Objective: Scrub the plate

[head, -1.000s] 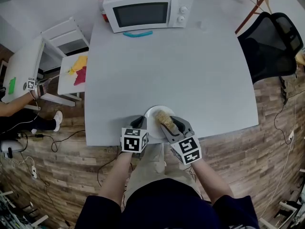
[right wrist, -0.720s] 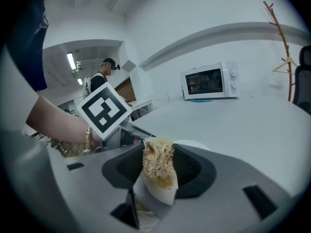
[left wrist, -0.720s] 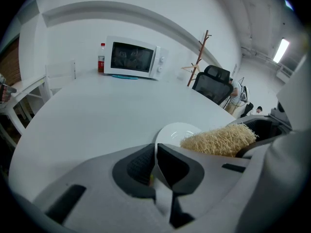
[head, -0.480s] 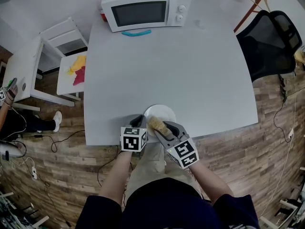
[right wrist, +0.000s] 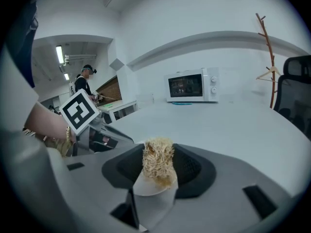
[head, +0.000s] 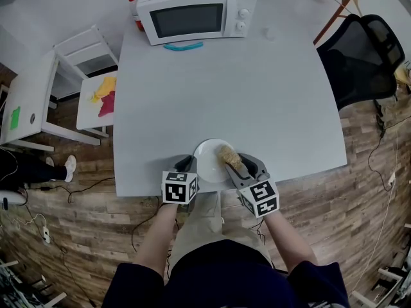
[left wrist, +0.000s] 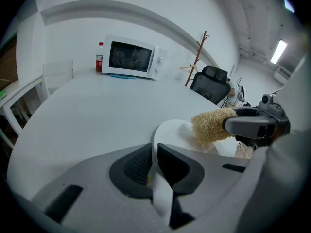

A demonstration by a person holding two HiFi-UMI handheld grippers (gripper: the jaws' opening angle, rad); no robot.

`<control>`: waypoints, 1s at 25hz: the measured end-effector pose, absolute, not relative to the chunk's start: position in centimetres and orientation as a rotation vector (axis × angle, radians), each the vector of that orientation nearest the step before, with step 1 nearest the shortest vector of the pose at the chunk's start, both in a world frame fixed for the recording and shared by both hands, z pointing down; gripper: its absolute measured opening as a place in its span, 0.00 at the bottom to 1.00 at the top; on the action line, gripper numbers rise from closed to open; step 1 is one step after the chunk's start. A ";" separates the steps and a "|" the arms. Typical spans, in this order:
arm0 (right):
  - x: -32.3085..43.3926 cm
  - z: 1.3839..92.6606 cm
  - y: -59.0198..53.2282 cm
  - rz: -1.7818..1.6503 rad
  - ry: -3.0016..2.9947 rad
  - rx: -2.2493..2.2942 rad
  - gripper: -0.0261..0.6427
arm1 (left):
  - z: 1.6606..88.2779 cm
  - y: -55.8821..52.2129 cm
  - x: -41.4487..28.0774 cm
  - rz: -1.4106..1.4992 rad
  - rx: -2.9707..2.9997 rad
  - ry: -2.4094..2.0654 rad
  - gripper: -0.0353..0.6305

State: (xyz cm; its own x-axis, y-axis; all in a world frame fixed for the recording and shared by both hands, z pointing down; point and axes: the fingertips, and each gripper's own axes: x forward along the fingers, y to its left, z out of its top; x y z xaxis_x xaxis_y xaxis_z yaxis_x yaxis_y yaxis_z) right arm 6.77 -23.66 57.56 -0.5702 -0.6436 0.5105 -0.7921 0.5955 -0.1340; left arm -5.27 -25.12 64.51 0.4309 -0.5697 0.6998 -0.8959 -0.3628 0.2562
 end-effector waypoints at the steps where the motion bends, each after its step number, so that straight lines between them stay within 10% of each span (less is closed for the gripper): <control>1: 6.6 57.5 -23.6 0.487 -2.413 1.154 0.31 | 64.5 -25.2 -5.3 0.677 2.066 -1.230 0.08; 25: 9.0 49.1 -12.9 0.443 -2.533 1.372 0.31 | 54.8 -15.8 -2.9 0.534 2.224 -1.336 0.08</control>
State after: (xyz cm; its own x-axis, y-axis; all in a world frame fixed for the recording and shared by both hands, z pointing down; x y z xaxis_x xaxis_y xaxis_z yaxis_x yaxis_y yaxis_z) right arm 9.04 -12.91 49.07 -0.5368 -0.7734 0.3373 -0.8419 0.5170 -0.1545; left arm -2.92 -15.82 54.82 0.4449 -0.7013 0.5570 -0.8920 -0.4025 0.2058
